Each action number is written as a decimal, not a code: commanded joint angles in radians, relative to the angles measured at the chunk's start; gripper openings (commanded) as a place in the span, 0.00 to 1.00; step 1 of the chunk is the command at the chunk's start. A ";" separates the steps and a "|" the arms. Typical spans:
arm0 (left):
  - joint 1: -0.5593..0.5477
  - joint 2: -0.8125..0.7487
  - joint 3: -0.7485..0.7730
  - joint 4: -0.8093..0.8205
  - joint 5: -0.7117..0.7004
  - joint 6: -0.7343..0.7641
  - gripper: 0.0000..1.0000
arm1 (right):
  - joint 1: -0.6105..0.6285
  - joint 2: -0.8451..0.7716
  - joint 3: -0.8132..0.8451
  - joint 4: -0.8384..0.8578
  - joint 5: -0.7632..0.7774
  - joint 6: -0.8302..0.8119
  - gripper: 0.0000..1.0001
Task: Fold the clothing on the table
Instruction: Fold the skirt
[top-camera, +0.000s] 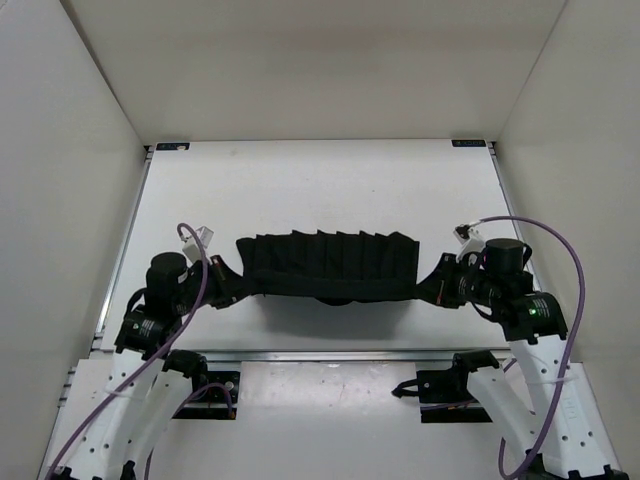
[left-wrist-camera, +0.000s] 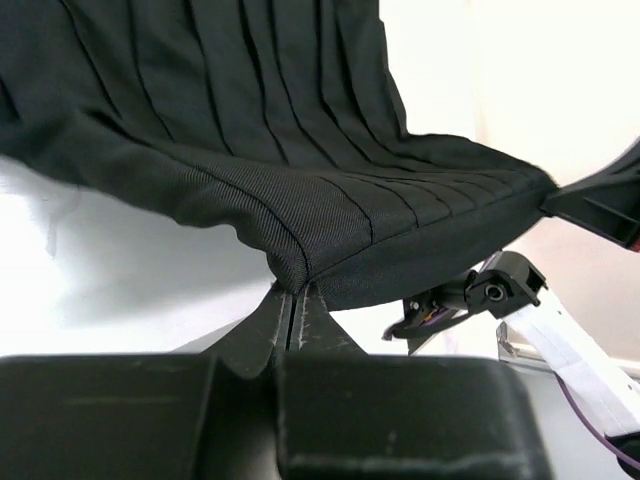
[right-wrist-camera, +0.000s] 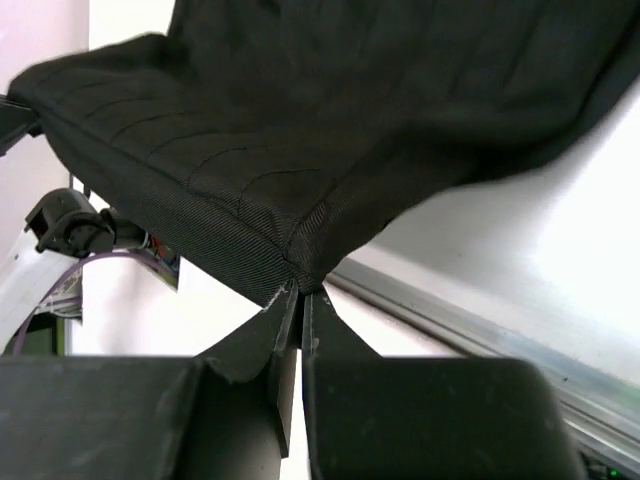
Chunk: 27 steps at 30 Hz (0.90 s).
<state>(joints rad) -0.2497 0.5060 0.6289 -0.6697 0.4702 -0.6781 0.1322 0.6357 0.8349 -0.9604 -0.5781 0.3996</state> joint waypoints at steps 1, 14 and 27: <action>0.018 0.078 -0.017 0.034 -0.027 -0.008 0.00 | -0.006 0.064 0.026 0.015 0.064 -0.004 0.00; 0.162 0.776 0.158 0.402 0.021 0.081 0.00 | -0.184 0.700 0.183 0.521 -0.115 0.024 0.00; 0.228 1.013 0.234 0.670 0.186 -0.015 0.80 | -0.174 0.900 0.261 0.671 0.110 0.036 0.70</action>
<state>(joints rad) -0.0292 1.6253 0.9035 -0.0402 0.6094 -0.7109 -0.0612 1.6390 1.1183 -0.2554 -0.5728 0.4805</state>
